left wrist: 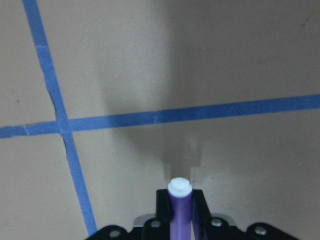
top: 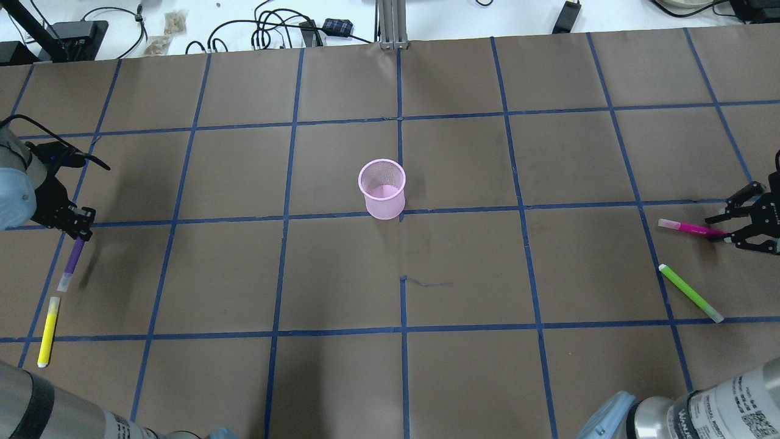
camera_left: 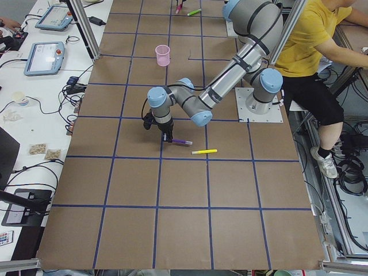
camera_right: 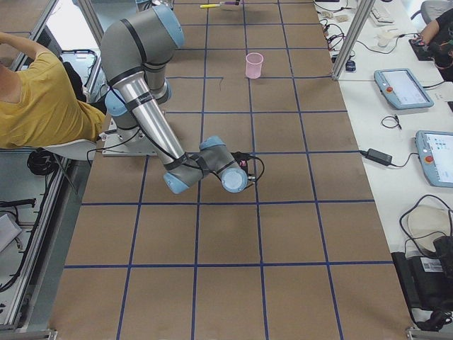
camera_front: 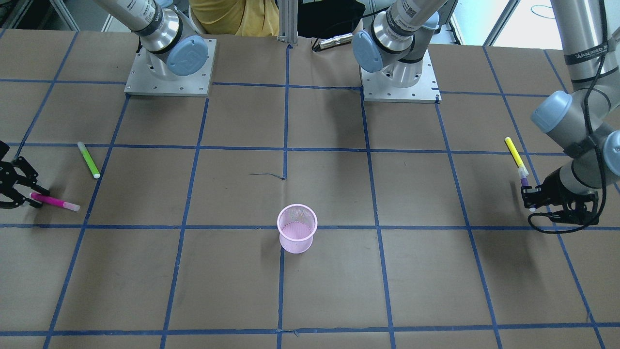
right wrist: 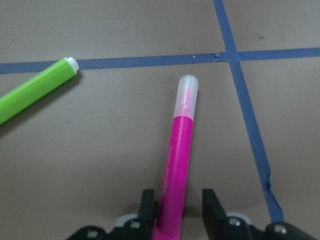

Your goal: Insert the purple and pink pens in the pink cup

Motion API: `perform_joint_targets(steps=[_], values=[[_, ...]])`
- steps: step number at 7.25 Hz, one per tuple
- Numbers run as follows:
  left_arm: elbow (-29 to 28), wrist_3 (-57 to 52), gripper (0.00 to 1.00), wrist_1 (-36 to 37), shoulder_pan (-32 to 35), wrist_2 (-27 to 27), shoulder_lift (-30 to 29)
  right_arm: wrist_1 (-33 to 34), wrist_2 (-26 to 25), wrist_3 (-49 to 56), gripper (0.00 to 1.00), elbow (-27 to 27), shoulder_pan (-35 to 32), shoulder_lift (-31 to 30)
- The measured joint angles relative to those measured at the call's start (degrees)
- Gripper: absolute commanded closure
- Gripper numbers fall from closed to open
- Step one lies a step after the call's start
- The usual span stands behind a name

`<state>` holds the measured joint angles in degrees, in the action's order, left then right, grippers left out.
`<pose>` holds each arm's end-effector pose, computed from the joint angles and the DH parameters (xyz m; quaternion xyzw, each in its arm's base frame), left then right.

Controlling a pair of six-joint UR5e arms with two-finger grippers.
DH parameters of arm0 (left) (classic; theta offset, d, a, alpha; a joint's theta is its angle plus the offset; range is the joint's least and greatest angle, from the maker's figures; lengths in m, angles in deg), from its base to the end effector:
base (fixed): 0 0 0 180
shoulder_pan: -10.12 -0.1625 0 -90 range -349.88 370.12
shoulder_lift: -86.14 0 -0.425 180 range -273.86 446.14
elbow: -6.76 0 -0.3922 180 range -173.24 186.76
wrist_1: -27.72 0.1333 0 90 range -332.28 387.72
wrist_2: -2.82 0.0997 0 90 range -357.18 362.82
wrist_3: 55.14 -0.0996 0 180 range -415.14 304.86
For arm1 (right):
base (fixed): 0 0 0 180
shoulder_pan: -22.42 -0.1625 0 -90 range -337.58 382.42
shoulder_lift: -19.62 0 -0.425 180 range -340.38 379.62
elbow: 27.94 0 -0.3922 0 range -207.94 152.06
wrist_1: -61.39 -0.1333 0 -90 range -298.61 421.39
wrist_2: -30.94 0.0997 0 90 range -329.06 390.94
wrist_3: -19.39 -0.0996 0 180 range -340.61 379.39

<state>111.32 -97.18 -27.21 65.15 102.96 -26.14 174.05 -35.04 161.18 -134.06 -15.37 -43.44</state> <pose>0.2328 -0.5348 0.2195 0.0628 0.9940 0.0671 0.0596 -0.3209 -0.4688 0.1536 -0.6520 0.7091 -0.2244 0.1470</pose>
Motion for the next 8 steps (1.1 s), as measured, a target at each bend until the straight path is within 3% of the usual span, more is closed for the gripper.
perform_joint_targets(steps=[1,5,8], values=[[-0.1,0.0,0.96,-0.7,0.6,-0.2,1.2,-0.1,0.0,-0.1,0.85,0.0,0.0,0.0],[-0.2,1.0,0.98,-3.5,2.0,-1.1,5.7,-1.1,0.6,-0.5,0.86,0.5,-0.1,-2.6],[-0.2,2.1,0.98,-8.5,2.0,-7.0,9.0,-1.2,3.9,-1.0,0.85,0.5,-4.9,-11.3]])
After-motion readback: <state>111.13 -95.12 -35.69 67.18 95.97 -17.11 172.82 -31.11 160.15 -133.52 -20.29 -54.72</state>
